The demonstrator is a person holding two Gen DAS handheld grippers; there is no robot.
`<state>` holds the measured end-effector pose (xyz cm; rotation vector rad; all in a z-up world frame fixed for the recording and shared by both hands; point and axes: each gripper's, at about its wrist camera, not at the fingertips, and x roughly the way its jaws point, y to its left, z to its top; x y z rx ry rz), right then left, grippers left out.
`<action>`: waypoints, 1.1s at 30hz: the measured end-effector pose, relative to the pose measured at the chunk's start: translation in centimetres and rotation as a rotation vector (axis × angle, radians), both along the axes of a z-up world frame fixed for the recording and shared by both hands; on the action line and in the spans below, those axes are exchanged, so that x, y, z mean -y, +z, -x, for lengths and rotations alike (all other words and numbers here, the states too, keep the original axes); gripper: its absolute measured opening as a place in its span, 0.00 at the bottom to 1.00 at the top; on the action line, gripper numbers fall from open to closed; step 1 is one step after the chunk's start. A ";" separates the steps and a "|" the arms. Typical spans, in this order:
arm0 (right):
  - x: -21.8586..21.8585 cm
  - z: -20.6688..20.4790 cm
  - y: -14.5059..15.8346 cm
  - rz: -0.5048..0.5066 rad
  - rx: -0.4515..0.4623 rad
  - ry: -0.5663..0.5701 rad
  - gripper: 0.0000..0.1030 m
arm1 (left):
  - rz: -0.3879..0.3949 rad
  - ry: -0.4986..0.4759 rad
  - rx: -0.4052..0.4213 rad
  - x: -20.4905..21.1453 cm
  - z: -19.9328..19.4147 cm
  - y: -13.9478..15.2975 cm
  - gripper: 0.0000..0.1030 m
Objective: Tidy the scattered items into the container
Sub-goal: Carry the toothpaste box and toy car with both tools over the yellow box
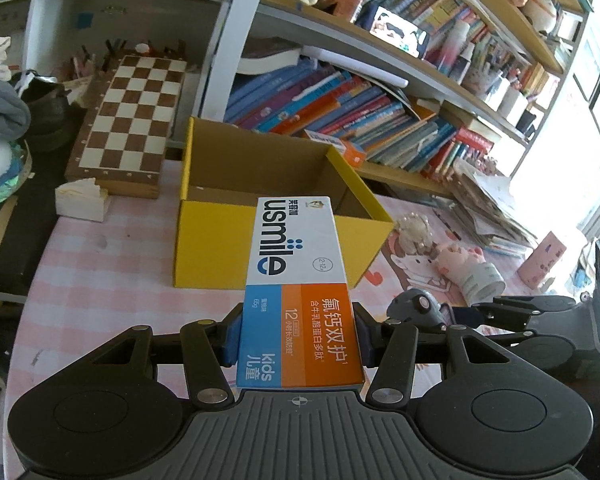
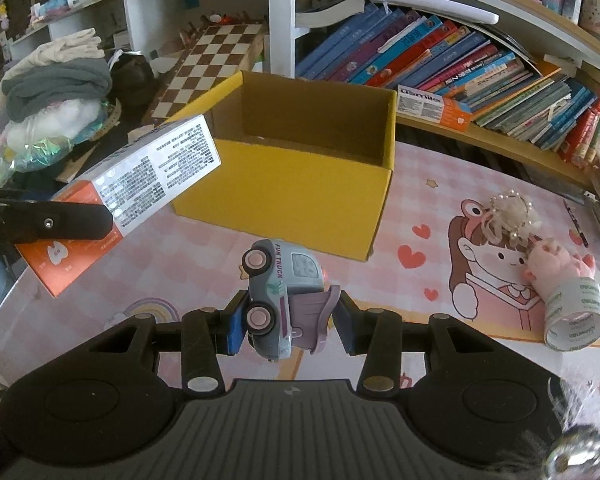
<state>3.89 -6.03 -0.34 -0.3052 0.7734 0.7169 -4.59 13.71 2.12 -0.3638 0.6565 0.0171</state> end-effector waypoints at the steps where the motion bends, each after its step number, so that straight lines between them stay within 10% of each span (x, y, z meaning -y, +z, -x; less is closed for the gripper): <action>1: -0.1 -0.1 0.1 -0.002 0.001 0.001 0.41 | -0.001 0.004 0.002 -0.2 0.0 0.1 0.50; 33: -4.6 -9.1 5.5 -0.002 0.124 0.063 0.41 | -0.094 0.034 0.125 -4.8 -9.4 3.0 0.50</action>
